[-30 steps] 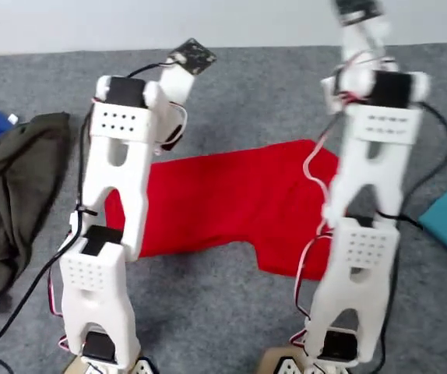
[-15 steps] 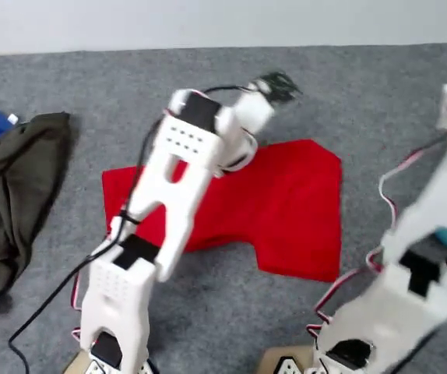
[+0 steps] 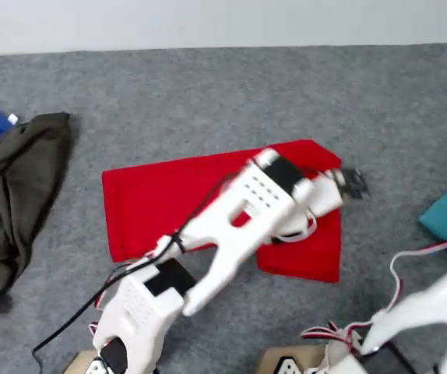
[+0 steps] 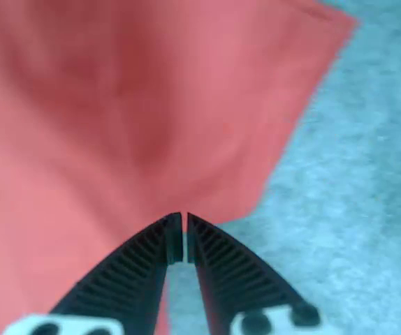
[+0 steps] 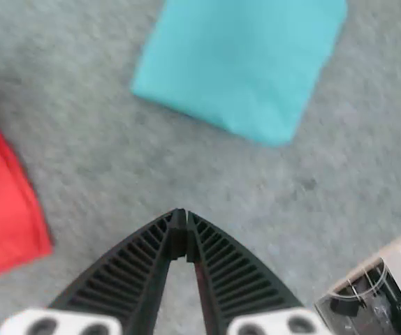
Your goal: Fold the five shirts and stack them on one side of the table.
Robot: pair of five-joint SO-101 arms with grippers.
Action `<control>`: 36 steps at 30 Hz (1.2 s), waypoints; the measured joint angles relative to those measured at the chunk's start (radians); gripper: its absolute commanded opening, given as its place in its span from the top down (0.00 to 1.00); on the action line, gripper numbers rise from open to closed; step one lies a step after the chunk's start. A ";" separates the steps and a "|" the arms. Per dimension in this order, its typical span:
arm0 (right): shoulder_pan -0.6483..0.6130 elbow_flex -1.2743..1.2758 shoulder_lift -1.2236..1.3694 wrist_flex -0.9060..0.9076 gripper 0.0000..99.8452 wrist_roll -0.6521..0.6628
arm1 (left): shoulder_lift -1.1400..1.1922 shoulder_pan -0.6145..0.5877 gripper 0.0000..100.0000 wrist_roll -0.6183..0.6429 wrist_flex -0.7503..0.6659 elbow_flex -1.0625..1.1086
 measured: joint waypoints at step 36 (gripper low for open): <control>0.135 0.566 -0.505 -0.183 0.99 0.163 | 0.178 0.120 0.82 -0.141 -0.114 0.005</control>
